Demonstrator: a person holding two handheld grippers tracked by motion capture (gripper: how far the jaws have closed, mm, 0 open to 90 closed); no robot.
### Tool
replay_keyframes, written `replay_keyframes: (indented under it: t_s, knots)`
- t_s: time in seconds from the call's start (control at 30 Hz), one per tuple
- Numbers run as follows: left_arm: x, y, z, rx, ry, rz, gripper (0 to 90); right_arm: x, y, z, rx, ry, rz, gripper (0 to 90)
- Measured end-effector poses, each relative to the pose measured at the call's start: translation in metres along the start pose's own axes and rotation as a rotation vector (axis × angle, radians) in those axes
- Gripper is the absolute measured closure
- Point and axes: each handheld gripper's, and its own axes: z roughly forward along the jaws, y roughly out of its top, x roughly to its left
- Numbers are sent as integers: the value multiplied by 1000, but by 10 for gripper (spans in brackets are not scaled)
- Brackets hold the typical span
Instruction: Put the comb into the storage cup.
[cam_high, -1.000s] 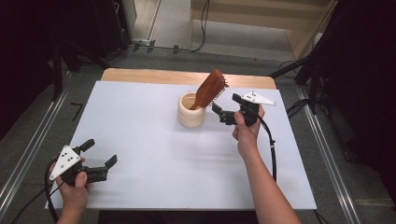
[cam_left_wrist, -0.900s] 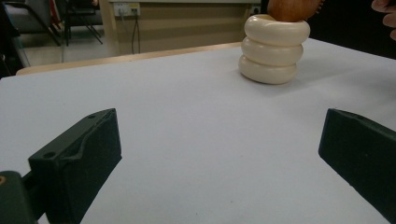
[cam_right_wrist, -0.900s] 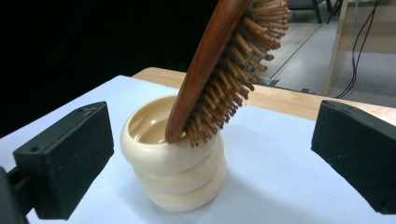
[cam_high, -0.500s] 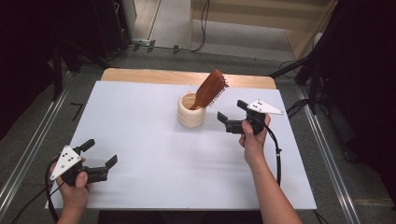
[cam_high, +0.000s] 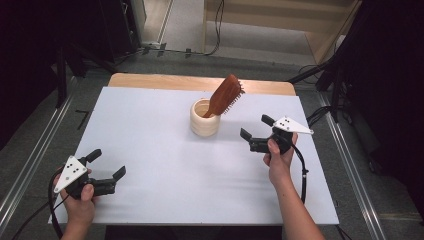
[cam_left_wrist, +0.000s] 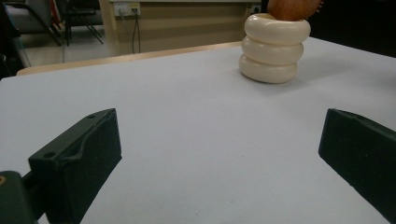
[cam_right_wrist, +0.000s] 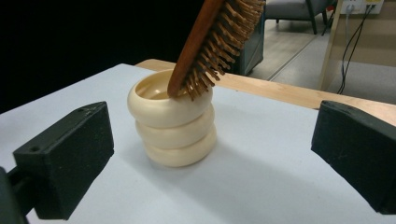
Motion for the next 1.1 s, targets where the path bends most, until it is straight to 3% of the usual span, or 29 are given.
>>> replay_keyframes:
  t_s: [1.1]
  knots:
    - [-1,0,1,8,-2,15,0,-12,-40,-66,6,-52,-10,0]
